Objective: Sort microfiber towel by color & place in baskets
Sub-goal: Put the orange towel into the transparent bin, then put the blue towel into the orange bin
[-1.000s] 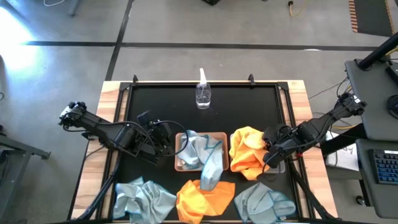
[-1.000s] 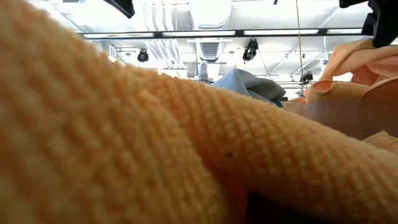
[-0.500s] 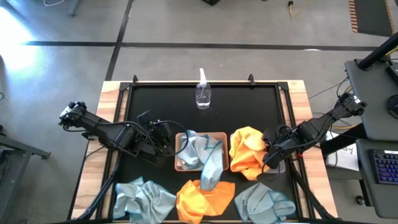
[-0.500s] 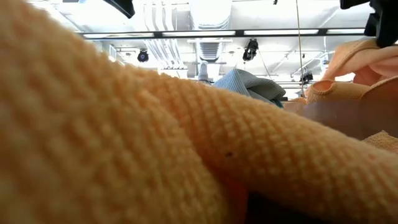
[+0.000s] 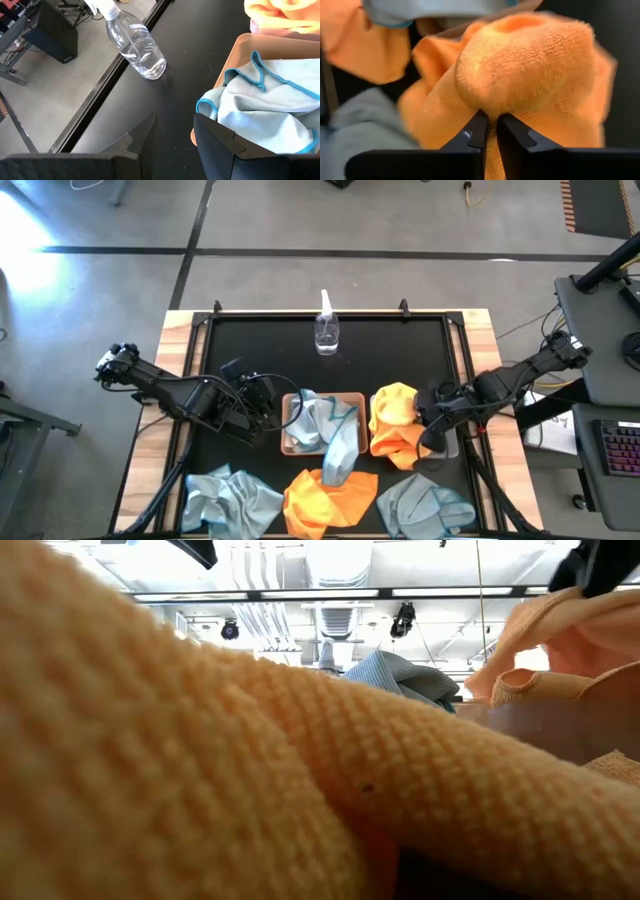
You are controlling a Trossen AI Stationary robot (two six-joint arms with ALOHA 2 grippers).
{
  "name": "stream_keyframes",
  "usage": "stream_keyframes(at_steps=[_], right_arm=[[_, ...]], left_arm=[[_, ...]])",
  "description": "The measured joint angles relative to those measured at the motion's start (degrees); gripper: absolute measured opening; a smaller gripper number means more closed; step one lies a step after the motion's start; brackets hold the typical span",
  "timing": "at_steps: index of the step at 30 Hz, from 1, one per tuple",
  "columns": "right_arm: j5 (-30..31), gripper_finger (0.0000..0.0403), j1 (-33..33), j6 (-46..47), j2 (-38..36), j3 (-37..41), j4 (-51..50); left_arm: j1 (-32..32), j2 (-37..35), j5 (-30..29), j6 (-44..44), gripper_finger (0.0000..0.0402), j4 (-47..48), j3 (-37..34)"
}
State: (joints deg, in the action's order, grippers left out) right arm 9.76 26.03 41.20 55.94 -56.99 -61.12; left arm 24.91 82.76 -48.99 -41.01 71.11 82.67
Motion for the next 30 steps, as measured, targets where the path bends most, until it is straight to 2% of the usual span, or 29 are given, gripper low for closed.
stream_keyframes(at_steps=[5,9,16,30], right_arm=[[6.78,0.0052,-0.58,-15.59,0.0,0.0,-0.02],[8.41,0.0058,-0.58,-22.89,0.0,0.0,0.0],[11.91,0.007,-0.58,-18.78,0.42,0.0,0.15],[11.91,0.0164,-0.58,-18.63,0.42,0.0,0.15]], left_arm=[[0.01,0.0,0.02,0.0,0.0113,0.02,0.0],[-0.01,0.0,0.36,-0.01,0.0113,0.04,0.0],[0.01,0.0,0.48,-0.22,0.0113,0.08,0.0],[0.01,0.0,0.23,-0.2,0.0113,0.09,0.0]])
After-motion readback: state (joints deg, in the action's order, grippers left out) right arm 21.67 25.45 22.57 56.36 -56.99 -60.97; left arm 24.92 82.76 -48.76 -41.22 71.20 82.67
